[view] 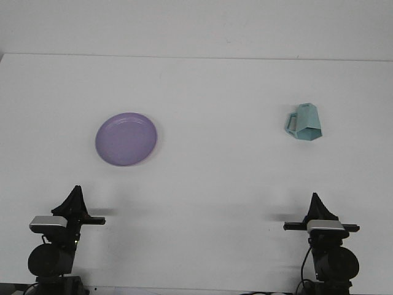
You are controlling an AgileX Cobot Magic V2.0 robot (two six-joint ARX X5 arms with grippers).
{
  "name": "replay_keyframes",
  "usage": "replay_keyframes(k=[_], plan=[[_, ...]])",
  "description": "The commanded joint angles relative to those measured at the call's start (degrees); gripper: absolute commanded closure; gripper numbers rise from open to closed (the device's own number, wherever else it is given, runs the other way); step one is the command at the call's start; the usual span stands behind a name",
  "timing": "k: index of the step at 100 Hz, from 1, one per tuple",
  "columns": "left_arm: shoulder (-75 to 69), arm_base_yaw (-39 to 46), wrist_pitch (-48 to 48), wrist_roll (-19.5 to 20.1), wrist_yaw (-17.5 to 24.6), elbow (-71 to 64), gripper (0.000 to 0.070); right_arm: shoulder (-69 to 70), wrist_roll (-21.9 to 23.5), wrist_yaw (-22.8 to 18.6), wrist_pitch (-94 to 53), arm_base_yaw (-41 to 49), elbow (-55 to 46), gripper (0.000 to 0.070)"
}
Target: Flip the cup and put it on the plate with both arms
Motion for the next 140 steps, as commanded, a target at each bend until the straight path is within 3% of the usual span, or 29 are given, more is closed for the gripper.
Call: replay_keyframes(k=[1,34,45,75,88,99,115,130,140], plan=[[-0.07,0.04,0.55,0.31,0.07,-1.18,0.0687,-0.04,0.98,0.17,0.61,-0.02,-0.15,0.07],[-0.07,0.04,0.55,0.31,0.07,-1.18,0.0687,-0.04,0.98,0.17,0.61,-0.02,-0.15,0.07],[-0.07,0.04,0.55,0.31,0.07,-1.18,0.0687,-0.04,-6.47,0.46,0.92,-0.04,-0.15,0.07],[-0.07,0.04,0.57,0.24,0.07,-1.18,0.0687,-0.04,-6.27,0.13,2.78,-0.04,-0.15,0.07],[-0.07,0.04,0.55,0.22,0.07,-1.18,0.0687,-0.04,0.44,-1.62,2.89,0.07,-0.15,0.07],[-0.07,0.04,0.57,0.22,0.07,-1.18,0.0687,-0.04,3.93,-1.42,2.95,0.07,-0.15,0.07],[-0.07,0.04,0.55,0.22,0.07,-1.18,0.0687,-0.04,12.85,-0.66,6.67,0.04,0.22,0.07],[-0.07,0.04,0.55,0.07,0.07,-1.18,0.0687,3.26,14.23,4.66,3.15,0.04,6.99,0.07],[-0.07,0.04,0.55,0.07,0.07,-1.18,0.0687,9.4,12.17,4.92,2.62,0.04,12.98,0.07]])
